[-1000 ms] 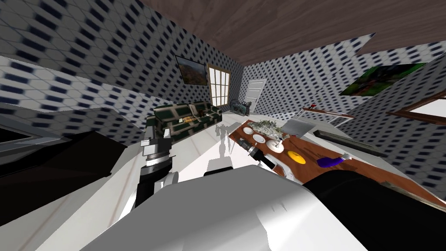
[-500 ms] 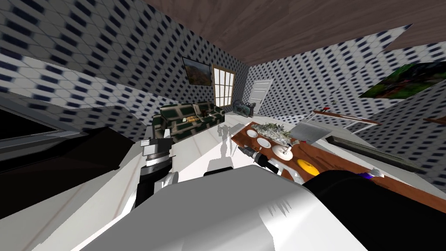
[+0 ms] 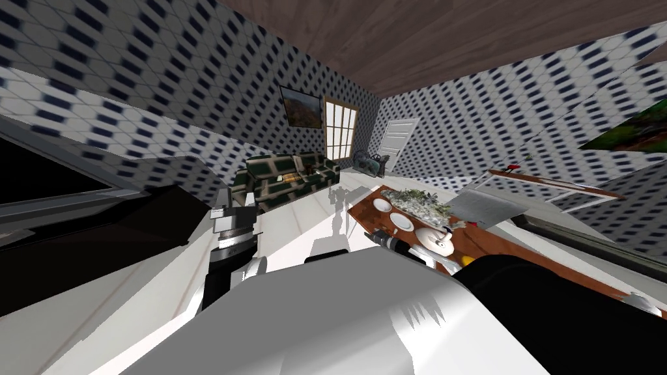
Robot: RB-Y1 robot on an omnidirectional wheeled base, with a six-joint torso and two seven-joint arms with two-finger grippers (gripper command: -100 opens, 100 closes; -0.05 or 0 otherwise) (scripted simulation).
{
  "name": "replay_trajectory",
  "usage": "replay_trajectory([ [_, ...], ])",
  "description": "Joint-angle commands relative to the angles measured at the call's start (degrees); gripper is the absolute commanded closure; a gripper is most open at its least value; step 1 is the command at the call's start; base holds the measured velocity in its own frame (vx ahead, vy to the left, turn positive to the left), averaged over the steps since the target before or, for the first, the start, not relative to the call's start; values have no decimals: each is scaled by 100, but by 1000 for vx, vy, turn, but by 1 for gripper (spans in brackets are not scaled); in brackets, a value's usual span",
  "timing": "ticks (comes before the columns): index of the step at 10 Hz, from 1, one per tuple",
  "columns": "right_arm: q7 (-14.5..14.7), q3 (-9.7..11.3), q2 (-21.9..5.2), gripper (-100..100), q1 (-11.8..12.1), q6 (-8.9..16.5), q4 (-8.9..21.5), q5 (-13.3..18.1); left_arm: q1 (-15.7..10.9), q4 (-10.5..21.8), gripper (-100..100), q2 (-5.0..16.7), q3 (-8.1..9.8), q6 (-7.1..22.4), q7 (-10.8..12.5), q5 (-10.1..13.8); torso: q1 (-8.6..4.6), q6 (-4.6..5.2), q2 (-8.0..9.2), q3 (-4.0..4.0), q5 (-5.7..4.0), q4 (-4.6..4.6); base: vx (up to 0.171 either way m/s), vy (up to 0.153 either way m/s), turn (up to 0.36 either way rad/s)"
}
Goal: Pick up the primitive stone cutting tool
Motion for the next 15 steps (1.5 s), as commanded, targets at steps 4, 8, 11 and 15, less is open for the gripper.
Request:
replay_trajectory([
  [4,217,452,-739,-100,453,468,667,436,0,0,0,0,0,0,0,0,4,1,-8,-5,0,-2,113,-101,145],
  [8,290,613,-1012,-100,639,640,883,590,0,0,0,-1,0,0,0,0,34,3,22,12,6,5,43,-45,58],
  [11,379,815,-1306,-100,858,843,1141,768,0,0,0,0,0,0,0,0,19,1,7,4,3,2,67,-69,109],
  [15,429,968,-1436,-100,932,923,1312,840,0,0,0,-1,0,0,0,0,39,2,20,11,8,5,37,-37,46],
])
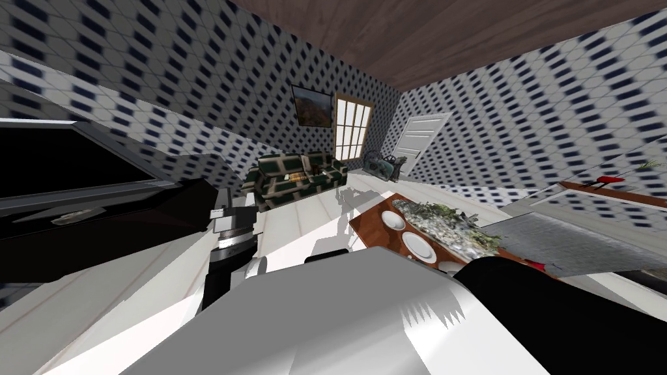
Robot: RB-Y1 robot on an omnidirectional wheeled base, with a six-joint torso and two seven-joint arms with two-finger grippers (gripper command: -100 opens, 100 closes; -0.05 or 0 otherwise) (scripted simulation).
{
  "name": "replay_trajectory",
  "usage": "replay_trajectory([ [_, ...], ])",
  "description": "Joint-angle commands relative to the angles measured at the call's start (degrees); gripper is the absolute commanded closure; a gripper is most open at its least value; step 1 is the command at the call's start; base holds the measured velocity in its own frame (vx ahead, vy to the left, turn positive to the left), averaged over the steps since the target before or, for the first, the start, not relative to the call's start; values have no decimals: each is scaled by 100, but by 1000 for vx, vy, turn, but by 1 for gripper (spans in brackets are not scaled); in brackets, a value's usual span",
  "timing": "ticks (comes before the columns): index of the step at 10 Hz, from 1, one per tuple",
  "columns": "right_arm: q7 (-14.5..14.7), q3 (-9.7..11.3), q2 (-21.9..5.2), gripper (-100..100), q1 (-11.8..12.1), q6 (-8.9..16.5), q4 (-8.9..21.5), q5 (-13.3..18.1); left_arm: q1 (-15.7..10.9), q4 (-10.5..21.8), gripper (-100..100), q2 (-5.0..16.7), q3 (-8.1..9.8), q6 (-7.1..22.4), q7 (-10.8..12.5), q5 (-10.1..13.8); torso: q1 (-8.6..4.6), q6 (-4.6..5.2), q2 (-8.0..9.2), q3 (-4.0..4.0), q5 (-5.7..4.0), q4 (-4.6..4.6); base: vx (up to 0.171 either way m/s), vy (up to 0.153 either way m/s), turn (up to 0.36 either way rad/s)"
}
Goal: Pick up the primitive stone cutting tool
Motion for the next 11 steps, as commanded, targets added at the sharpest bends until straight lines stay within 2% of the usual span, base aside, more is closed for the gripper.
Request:
replay_trajectory([
  [1,0,0,0,0,0,0,0,0,0,0,0,0,0,0,0,0,0,0,0,0,0,0,0,0,0],
  [2,19,45,161,-100,-84,-28,165,33,0,0,0,0,0,0,0,0,3,0,4,2,1,1,0,-8,82],
  [5,56,135,480,-100,-249,-81,494,98,0,0,0,0,0,0,0,0,-3,-1,7,4,-1,2,1,-19,88],
  [6,47,92,418,-100,-183,-69,409,98,0,0,0,0,0,0,0,0,-3,0,7,4,-1,2,1,-9,10],
  [7,50,93,429,100,-185,-75,421,102,0,0,0,0,0,0,0,0,1,1,7,4,1,2,0,0,0],
  [11,41,91,432,100,-185,-75,420,96,0,0,0,0,0,0,0,0,7,-4,6,3,3,0,0,0,0],
])
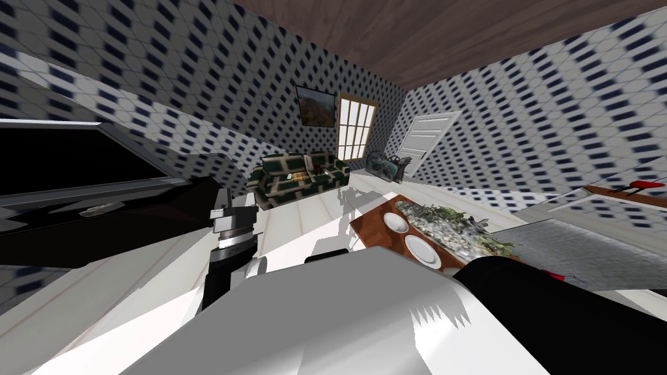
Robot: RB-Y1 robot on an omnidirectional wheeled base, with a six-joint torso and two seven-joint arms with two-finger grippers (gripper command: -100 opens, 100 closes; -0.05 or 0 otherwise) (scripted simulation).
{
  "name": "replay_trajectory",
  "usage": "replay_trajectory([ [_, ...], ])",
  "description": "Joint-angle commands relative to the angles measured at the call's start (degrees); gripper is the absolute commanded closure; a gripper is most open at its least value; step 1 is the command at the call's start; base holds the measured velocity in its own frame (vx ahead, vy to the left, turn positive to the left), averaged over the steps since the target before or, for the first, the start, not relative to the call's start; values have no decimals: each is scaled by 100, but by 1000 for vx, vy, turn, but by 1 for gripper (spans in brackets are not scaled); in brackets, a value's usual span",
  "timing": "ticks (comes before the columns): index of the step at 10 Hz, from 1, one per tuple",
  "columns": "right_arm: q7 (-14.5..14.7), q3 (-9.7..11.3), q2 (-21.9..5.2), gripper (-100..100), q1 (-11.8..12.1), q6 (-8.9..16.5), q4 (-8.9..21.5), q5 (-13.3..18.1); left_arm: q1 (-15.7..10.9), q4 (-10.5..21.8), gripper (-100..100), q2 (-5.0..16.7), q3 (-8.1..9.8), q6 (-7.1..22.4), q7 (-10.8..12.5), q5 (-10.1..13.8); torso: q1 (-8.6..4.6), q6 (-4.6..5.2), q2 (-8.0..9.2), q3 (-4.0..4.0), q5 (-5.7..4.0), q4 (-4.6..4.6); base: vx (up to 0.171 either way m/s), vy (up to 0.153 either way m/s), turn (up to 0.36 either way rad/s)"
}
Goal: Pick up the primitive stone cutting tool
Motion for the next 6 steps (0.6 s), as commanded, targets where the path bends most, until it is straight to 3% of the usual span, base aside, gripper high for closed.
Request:
replay_trajectory([
  [1,0,0,0,0,0,0,0,0,0,0,0,0,0,0,0,0,0,0,0,0,0,0,0,0,0],
  [2,-8,-16,-165,100,46,29,-145,-41,0,0,0,0,0,0,0,0,0,0,0,0,0,0,0,9,-96],
  [4,-33,-76,-378,100,156,65,-364,-85,0,0,0,0,0,0,0,0,10,3,2,1,4,-1,-2,22,-103],
  [5,-21,-58,-311,100,134,67,-312,-67,0,0,0,0,0,0,0,0,15,1,2,1,5,0,-1,13,-10],
  [6,-22,-60,-323,0,140,73,-326,-69,0,0,0,0,0,0,0,0,10,1,1,1,3,1,0,0,0],
])
